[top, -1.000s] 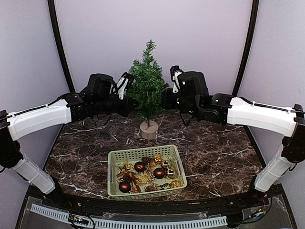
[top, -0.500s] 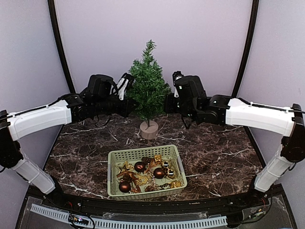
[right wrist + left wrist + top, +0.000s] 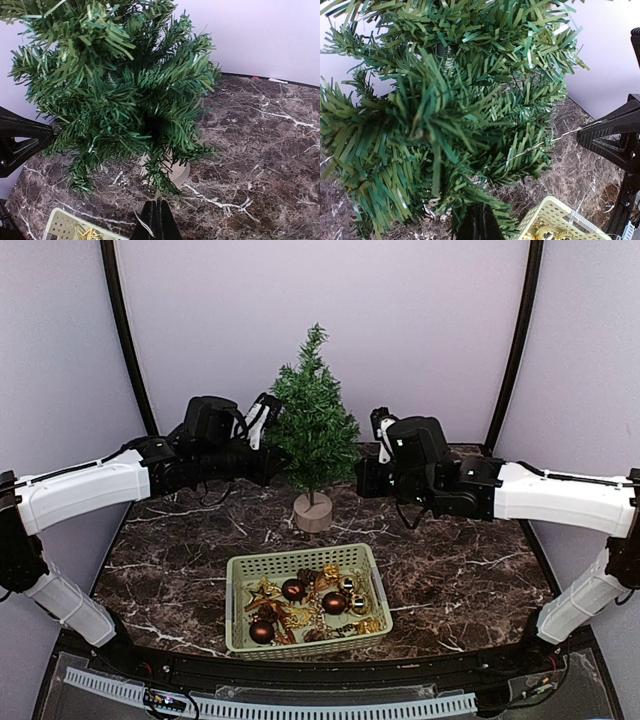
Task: Decorate the small christmas tree
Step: Wrap the side of the string light in the gap of the branches.
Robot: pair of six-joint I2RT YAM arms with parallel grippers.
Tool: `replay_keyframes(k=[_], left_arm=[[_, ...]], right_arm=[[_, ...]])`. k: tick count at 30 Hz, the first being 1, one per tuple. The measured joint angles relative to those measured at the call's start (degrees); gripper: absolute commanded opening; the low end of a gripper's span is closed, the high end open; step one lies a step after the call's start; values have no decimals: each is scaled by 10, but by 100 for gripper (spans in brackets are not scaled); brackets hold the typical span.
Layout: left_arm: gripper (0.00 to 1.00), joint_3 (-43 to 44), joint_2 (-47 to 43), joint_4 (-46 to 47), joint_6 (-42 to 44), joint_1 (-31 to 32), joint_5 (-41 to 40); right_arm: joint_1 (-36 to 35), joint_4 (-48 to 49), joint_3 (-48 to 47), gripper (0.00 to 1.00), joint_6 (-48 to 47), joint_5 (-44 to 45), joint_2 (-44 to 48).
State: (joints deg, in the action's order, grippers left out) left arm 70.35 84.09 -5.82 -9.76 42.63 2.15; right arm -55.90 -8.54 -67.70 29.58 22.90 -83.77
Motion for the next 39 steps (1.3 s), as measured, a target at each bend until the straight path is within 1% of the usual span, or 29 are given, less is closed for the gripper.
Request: replay_keyframes(k=[18, 25, 31, 39], left_arm=[[0, 0, 0, 0, 1, -3, -3], [0, 0, 0, 0, 1, -4, -2], [0, 0, 0, 0, 1, -6, -2], [0, 0, 0, 0, 1, -9, -2]], right_arm=[[-17, 54, 15, 0, -7, -74, -20], [-18, 52, 18, 0, 4, -59, -37], [-1, 41, 18, 0, 24, -56, -63], [38, 50, 18, 0, 37, -76, -79]])
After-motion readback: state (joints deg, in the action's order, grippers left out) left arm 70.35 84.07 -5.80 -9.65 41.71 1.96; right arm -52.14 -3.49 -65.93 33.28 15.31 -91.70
